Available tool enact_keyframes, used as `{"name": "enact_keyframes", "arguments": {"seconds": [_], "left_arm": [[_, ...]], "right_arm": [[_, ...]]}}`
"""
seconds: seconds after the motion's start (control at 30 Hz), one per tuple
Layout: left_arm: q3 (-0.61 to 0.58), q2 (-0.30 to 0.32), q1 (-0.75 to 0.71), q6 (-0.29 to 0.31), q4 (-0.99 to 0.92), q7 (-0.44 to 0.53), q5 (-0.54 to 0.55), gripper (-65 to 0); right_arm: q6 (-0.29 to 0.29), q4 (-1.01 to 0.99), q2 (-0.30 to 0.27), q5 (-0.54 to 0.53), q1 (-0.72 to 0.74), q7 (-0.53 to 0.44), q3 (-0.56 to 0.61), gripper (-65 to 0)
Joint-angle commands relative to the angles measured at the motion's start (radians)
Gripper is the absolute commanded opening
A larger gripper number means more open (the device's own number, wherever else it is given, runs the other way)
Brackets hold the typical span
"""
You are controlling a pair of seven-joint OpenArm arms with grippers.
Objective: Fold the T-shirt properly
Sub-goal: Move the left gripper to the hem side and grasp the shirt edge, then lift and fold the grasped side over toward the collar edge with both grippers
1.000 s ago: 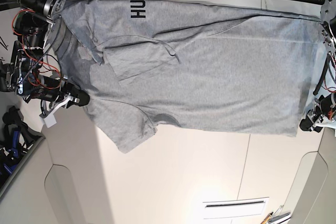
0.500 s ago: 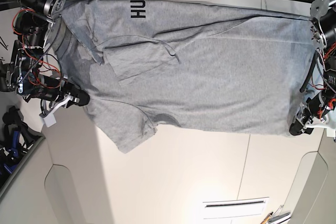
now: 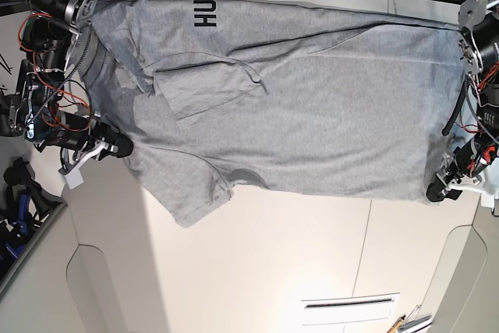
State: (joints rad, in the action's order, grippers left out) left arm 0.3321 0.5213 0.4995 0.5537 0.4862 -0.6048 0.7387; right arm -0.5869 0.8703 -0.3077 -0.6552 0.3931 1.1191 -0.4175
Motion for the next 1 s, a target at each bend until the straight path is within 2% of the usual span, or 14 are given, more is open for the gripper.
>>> {"name": "enact_keyframes", "arguments": {"seconds": [0.0,0.2,0.23,0.33,0.43,0.5,0.6,0.7,0.97], "left_arm": [[-0.017,0.011,0.016,-0.023,0.005,-0.018,-0.042,-32.1],[-0.107,0.011,0.016,-0.027,0.005,0.038,-0.067,-32.2],[-0.109,0.011,0.016,-0.027,0.005,0.04,-0.067,-34.2],[-0.109,0.011,0.016,-0.027,0.006,0.049,-0.066,-50.4],[-0.109,0.014,0.016,-0.027,0.013,0.056,-0.063,-65.0],[-0.109,0.018,0.016,-0.025,0.029,0.056,-0.061,-65.0],[-0.109,0.035,0.014,0.034,0.072,0.055,-0.061,-65.0],[-0.109,0.063,0.01,0.042,0.125,0.038,-0.023,-65.0],[-0.109,0.129,0.005,0.144,0.214,-0.188,0.193,-65.0]], "right_arm": [[0.004,0.008,-0.013,0.026,0.011,0.014,0.001,-65.0],[0.004,0.008,-0.013,0.026,0.011,0.014,0.001,-65.0],[0.004,0.008,-0.013,0.026,0.011,0.014,0.001,-65.0],[0.005,0.008,-0.013,0.024,0.011,0.014,0.001,-65.0],[0.005,0.01,-0.013,-0.031,0.011,0.015,0.001,-65.0],[0.005,0.015,-0.013,-0.073,0.011,0.015,0.001,-65.0],[0.004,0.046,-0.013,-0.103,0.011,0.044,0.001,-65.0],[0.004,0.101,-0.014,-0.119,0.011,0.095,0.001,-65.0],[0.003,0.286,-0.014,-0.19,0.0,0.196,0.001,-65.0]]}}
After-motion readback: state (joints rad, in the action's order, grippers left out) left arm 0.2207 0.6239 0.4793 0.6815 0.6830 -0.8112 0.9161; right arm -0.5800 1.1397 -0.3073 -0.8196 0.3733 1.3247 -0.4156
